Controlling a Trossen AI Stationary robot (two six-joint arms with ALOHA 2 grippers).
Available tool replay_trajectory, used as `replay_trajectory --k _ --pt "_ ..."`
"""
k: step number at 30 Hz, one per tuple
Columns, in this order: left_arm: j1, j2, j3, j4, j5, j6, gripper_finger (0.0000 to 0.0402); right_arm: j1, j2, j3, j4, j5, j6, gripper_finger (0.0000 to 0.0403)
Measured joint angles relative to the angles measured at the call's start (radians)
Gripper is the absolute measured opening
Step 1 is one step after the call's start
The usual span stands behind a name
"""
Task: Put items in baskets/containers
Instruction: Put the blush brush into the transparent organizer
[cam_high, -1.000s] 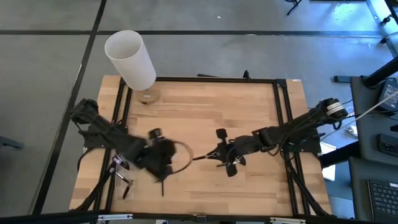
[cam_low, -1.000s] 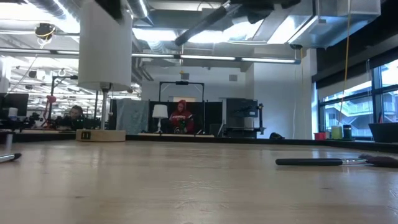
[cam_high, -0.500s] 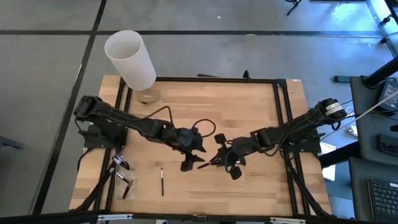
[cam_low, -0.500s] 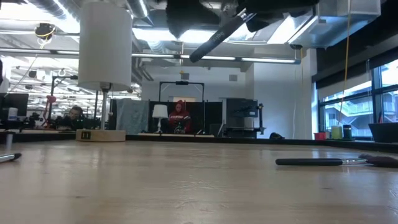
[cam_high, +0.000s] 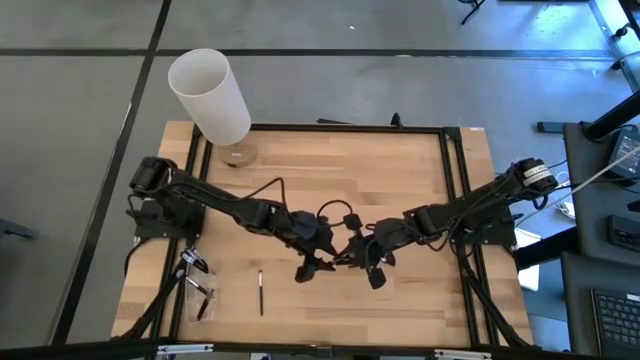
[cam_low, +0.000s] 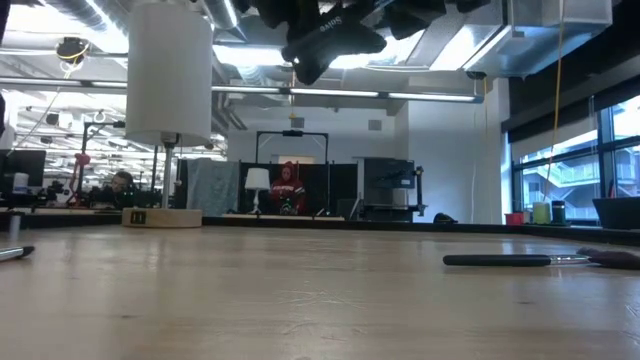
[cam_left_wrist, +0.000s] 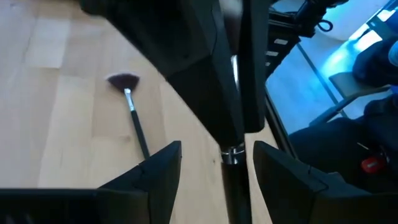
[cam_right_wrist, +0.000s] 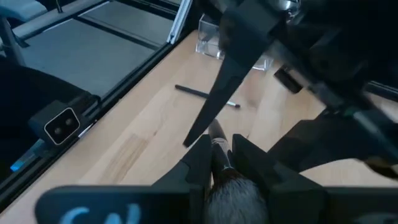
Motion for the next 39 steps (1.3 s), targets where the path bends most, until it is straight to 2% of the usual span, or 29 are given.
replay_trajectory --k 5,15,19,24,30,33,39 --pt "0.000 0.005 0.000 -0.010 0.000 -0.026 0.0171 0.000 0.000 0.000 0.000 0.001 0.000 0.0053" --pt "0.000 0.002 0.000 -0.011 0.000 -0.084 0.0054 -0.001 0.000 0.001 -0.015 0.009 0.015 0.0053" --pt "-0.006 0.000 0.003 -0.038 -0.023 -0.090 0.0044 -0.010 0.000 0.001 -0.017 0.020 0.070 0.0070" --pt "-0.042 -0.001 0.003 -0.210 -0.189 -0.143 0.0059 -0.010 0.000 0.001 -0.006 0.114 0.131 0.0132" --pt "-0.114 -0.035 0.002 -0.477 -0.397 -0.404 0.0052 -0.011 -0.003 0.001 -0.005 0.381 0.241 0.0197" --pt "-0.184 -0.095 0.002 -0.594 -0.490 -0.516 0.0048 -0.010 -0.015 0.001 -0.004 0.446 0.244 0.0208" --pt "-0.384 -0.234 0.003 -0.836 -0.769 -0.781 0.0054 -0.009 -0.052 0.001 -0.008 0.454 0.250 0.0210"
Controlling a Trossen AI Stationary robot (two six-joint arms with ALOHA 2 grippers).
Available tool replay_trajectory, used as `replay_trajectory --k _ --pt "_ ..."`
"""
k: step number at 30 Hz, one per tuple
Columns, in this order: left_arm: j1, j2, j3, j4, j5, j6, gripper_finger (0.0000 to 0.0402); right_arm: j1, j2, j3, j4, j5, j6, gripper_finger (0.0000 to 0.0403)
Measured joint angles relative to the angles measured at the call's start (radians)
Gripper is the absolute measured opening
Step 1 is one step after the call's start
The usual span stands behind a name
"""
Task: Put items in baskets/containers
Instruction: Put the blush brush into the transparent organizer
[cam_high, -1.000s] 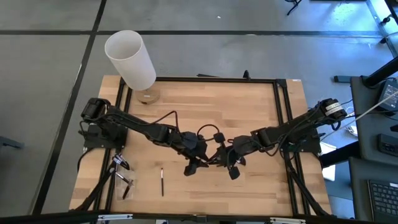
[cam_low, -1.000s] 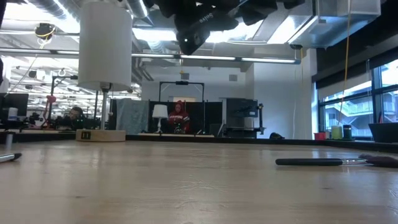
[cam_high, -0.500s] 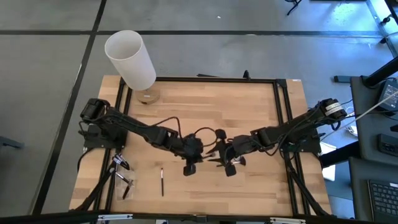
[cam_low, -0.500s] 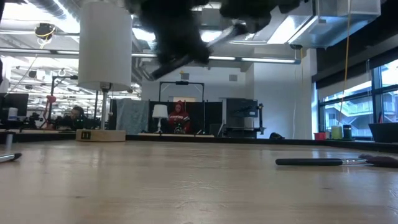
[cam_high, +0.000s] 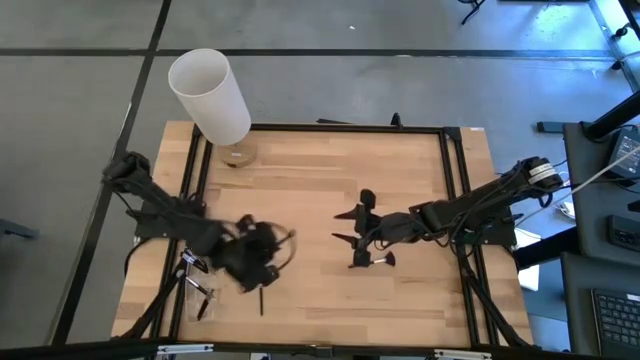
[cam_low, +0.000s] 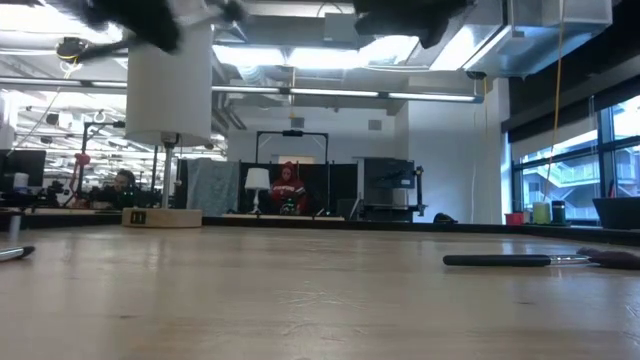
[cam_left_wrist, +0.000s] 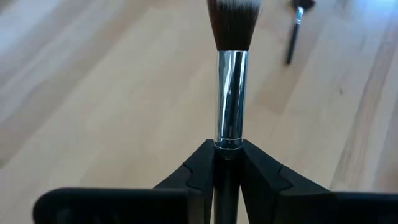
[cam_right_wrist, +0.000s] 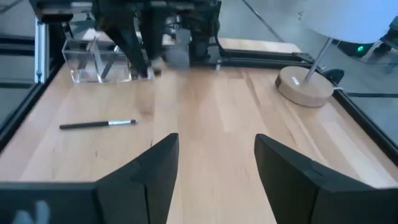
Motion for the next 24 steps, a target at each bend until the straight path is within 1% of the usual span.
replay_trajectory --k 2,4,8,12,16,18,22,24 --pt "-0.076 -0.029 0.000 -0.091 -0.060 -0.116 0.0053 0.001 -0.008 0.000 -0.005 0.000 0.003 0.0208" --pt "-0.143 -0.043 0.000 -0.160 -0.073 -0.208 0.0051 0.001 -0.013 0.000 -0.008 0.000 0.005 0.0205" --pt "-0.266 -0.045 0.000 -0.268 -0.010 -0.309 0.0054 0.001 -0.015 0.000 -0.009 0.000 0.008 0.0197" --pt "-0.363 -0.045 0.000 -0.389 -0.002 -0.508 0.0054 0.001 -0.015 0.000 -0.013 0.000 0.013 0.0191" --pt "-0.458 -0.044 0.000 -0.535 0.038 -0.733 0.0053 0.001 -0.015 0.000 -0.013 0.000 0.013 0.0190" --pt "-0.501 -0.040 0.000 -0.601 0.036 -0.838 0.0054 0.001 -0.015 0.000 -0.013 0.000 0.013 0.0190" --pt "-0.571 -0.010 0.000 -0.690 0.037 -1.022 0.0055 0.001 -0.015 0.000 -0.014 0.000 0.026 0.0190" --pt "-0.597 0.019 0.000 -0.703 0.038 -1.068 0.0055 0.001 -0.015 0.000 -0.019 0.000 0.031 0.0190"
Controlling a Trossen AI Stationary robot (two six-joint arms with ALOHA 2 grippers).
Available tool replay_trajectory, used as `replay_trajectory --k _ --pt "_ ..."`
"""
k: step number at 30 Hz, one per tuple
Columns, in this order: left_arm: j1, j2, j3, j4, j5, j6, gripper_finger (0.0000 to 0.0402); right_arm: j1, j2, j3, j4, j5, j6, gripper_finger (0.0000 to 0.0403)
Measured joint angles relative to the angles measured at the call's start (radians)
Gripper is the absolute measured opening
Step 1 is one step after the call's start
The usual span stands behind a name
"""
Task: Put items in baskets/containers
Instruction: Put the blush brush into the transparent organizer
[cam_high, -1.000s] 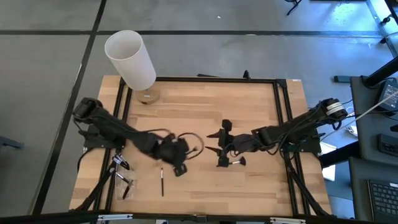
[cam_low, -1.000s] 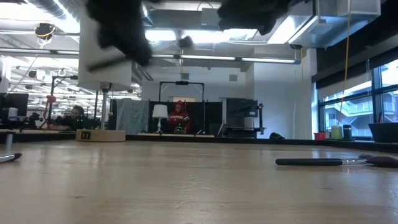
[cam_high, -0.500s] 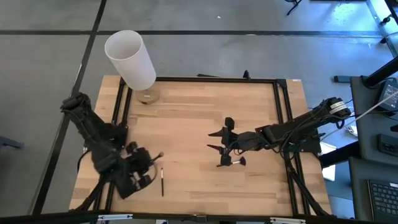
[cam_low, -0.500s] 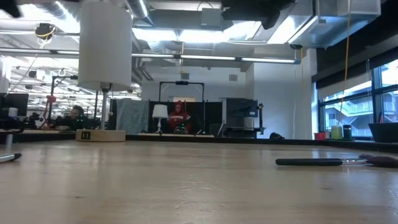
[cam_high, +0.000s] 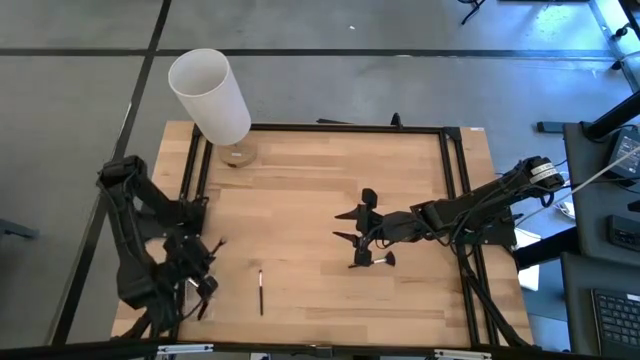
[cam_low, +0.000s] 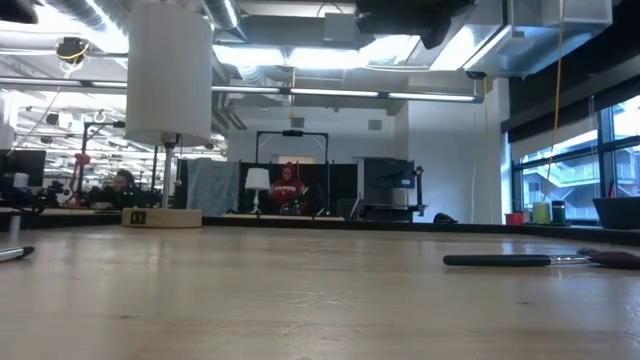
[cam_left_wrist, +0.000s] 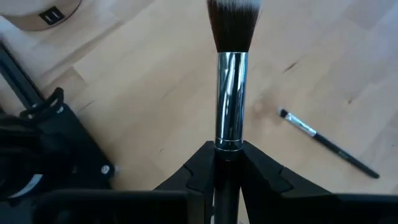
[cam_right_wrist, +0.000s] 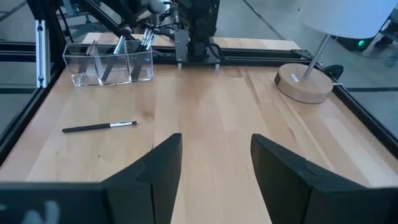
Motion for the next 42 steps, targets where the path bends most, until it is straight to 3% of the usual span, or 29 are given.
replay_trajectory --k 12,34,42 --pt "-0.042 0.205 -0.001 0.093 0.089 -0.010 0.0056 0.000 0.000 0.000 -0.009 0.000 0.007 0.0190" --pt "-0.089 0.208 -0.001 0.147 0.078 -0.032 0.0057 -0.002 0.001 0.000 -0.009 0.000 0.029 0.0190" --pt "-0.110 0.208 -0.001 0.151 0.087 -0.027 0.0077 -0.002 0.001 0.000 -0.009 0.000 0.030 0.0190"
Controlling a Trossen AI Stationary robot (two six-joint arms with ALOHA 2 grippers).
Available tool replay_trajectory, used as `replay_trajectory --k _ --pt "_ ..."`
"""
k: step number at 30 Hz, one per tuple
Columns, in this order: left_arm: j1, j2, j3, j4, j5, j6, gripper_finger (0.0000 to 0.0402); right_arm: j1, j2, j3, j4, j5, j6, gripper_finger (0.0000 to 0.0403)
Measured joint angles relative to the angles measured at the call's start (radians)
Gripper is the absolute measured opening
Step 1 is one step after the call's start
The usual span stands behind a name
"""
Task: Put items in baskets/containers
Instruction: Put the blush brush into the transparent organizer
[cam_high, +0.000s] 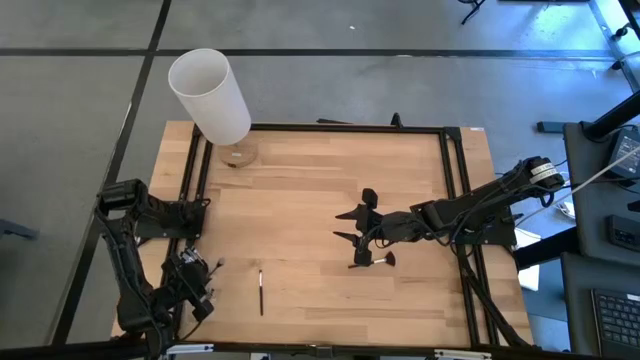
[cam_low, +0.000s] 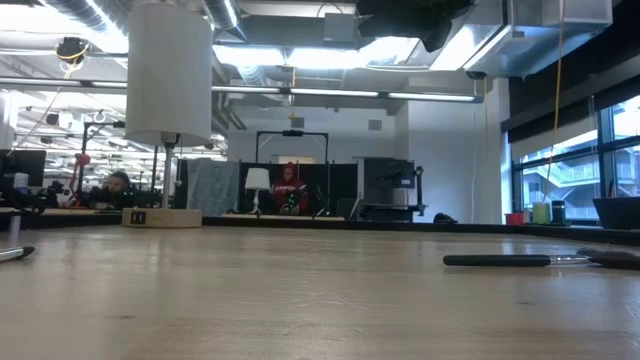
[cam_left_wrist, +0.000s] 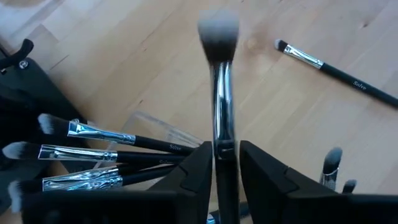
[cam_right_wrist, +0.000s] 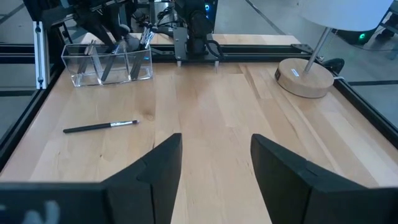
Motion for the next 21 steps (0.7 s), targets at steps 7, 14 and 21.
replay_trajectory --k 7,14,21 --pt "0.001 0.000 0.000 0.002 -0.010 0.002 0.0094 0.000 0.000 0.000 0.000 0.000 0.000 0.0190" --pt "0.006 -0.003 0.000 -0.039 0.036 0.009 0.0118 0.000 0.000 0.000 0.000 0.000 0.000 0.0190" --pt "0.070 -0.052 0.050 -0.171 0.049 0.005 0.0127 0.000 0.000 0.000 0.000 0.009 0.000 0.0190"
